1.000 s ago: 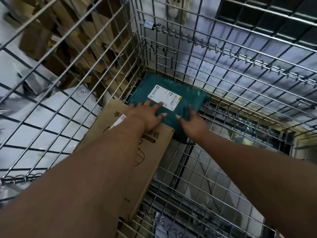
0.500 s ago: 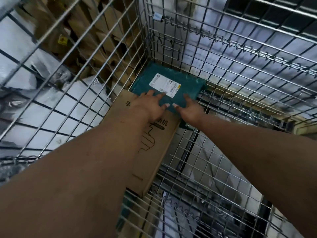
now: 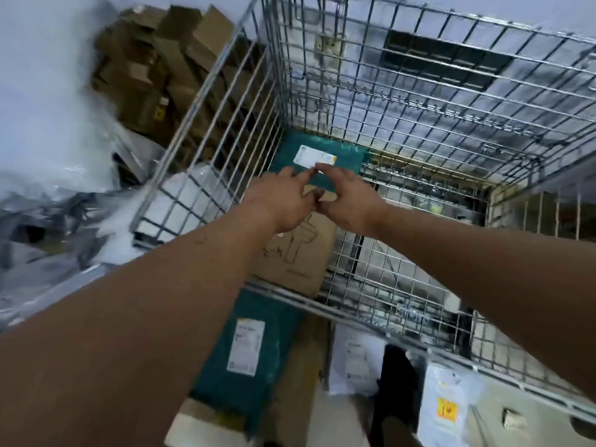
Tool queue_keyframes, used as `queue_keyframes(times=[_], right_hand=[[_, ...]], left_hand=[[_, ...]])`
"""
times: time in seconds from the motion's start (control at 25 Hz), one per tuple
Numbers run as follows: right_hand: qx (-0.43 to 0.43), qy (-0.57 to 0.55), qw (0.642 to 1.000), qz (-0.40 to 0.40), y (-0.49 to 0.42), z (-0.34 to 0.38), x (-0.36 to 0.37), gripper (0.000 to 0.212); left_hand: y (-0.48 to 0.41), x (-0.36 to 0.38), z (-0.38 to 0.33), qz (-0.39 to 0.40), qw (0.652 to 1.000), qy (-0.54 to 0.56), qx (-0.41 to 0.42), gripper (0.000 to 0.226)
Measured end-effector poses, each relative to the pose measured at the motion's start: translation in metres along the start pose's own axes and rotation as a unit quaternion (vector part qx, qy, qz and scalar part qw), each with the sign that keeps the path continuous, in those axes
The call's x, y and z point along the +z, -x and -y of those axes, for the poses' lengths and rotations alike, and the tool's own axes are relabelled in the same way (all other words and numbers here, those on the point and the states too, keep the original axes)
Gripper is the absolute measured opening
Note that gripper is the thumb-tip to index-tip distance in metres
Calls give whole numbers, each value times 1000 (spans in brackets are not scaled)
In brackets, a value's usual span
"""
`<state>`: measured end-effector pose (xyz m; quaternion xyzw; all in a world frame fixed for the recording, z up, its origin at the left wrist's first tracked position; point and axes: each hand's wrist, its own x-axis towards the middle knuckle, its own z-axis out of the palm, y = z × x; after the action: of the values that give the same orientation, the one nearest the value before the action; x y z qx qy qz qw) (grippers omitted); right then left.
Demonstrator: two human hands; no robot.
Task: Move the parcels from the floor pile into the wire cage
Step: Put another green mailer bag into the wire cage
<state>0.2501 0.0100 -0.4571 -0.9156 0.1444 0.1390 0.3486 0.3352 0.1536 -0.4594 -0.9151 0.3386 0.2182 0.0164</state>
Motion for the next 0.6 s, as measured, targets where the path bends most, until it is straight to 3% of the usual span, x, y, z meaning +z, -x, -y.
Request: queue_keyframes(times=[0.32, 0.6], right_hand=[[-29, -42, 998, -30, 135, 132, 18, 68], [-31, -52, 998, 9, 192, 136, 123, 60]], left_hand=[[188, -45, 42, -113, 993, 43, -1, 54], [304, 62, 78, -320, 929, 179, -54, 43]])
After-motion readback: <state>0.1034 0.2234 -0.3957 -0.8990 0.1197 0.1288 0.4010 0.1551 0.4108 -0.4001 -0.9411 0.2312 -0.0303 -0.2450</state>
